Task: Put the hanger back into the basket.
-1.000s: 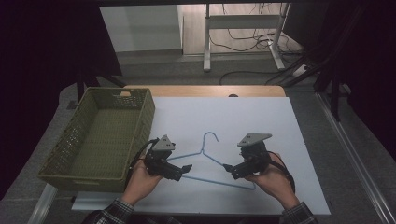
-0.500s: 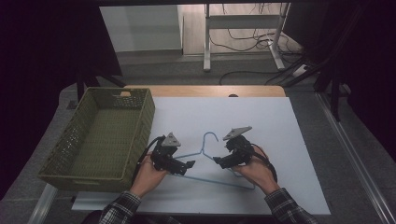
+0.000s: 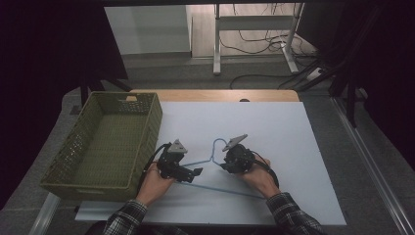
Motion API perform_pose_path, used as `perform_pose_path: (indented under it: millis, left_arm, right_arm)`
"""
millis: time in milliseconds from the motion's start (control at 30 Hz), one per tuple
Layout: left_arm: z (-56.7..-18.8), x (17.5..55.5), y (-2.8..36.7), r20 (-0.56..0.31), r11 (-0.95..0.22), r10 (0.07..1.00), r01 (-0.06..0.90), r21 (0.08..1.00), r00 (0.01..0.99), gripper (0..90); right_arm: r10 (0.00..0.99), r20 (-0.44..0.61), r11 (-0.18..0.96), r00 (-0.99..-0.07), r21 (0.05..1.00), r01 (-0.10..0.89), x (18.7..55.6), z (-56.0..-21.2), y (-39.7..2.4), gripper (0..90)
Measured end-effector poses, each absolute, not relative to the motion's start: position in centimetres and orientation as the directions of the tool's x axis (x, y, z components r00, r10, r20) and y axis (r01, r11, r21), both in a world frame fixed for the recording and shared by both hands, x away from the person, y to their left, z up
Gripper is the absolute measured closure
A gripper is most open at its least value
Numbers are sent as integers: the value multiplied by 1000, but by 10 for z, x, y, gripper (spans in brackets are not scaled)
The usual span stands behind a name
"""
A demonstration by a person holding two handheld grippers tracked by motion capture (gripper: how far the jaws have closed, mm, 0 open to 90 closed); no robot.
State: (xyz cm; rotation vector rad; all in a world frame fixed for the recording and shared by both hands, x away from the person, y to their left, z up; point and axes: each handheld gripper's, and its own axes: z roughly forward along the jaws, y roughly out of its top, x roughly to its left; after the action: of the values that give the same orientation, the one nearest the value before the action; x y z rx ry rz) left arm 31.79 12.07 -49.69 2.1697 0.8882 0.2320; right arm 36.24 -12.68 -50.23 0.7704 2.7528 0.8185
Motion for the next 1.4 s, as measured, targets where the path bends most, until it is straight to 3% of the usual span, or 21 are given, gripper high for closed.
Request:
perform_pose_path:
  millis: [367, 800, 900, 1167, 1400]
  left_arm:
    - [-497, 318, 118, -109, -470, 664, 526, 709, 740, 22]
    - [-486, 330, 116, -152, -447, 652, 538, 715, 743, 41]
    - [-483, 338, 111, -140, -458, 654, 536, 709, 744, 73]
    - [-488, 361, 94, -175, -454, 644, 556, 696, 745, 267]
    - [-491, 379, 78, -181, -477, 637, 567, 672, 749, 343]
  right_arm:
    - [502, 10, 740, -865, 514, 435, 365, -512, -125, 861]
    - [486, -32, 741, -873, 544, 393, 359, -502, -126, 868]
    - [486, -36, 737, -873, 554, 387, 357, -499, -127, 868]
    - [481, -56, 736, -875, 569, 368, 351, -493, -127, 868]
    - [473, -70, 735, -878, 580, 350, 347, -488, -131, 868]
